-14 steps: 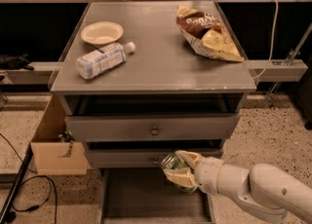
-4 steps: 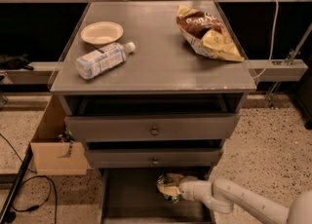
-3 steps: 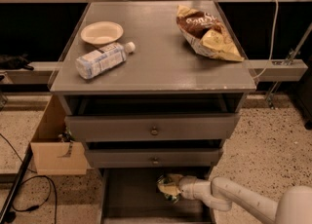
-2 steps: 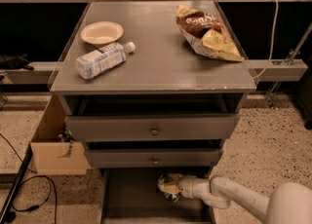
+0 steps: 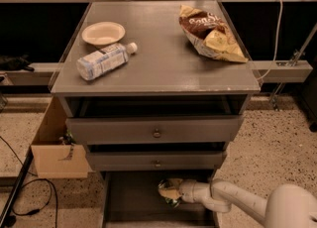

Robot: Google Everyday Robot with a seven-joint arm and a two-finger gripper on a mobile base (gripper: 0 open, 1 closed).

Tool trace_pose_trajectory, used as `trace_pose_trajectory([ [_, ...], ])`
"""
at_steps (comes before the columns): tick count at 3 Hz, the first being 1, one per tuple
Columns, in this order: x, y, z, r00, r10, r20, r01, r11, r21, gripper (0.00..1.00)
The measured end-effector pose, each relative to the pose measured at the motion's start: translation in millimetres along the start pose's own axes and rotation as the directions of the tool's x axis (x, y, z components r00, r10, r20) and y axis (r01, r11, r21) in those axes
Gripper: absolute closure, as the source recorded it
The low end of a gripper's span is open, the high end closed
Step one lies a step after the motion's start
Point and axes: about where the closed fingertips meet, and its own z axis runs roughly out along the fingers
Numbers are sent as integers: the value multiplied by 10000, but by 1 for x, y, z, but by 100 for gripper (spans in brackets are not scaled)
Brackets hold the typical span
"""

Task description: Place green can into bottom drawer

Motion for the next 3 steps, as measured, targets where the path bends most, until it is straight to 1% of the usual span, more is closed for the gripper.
trace_pose_trajectory([
  [1,6,15,3,10000,-44,-46,43,9998,-183,100],
  [2,16,19,10,9997,-25,-259,17,9996,-293,100],
  [3,38,14,26,9975,63,-703,-89,9993,-372,100],
])
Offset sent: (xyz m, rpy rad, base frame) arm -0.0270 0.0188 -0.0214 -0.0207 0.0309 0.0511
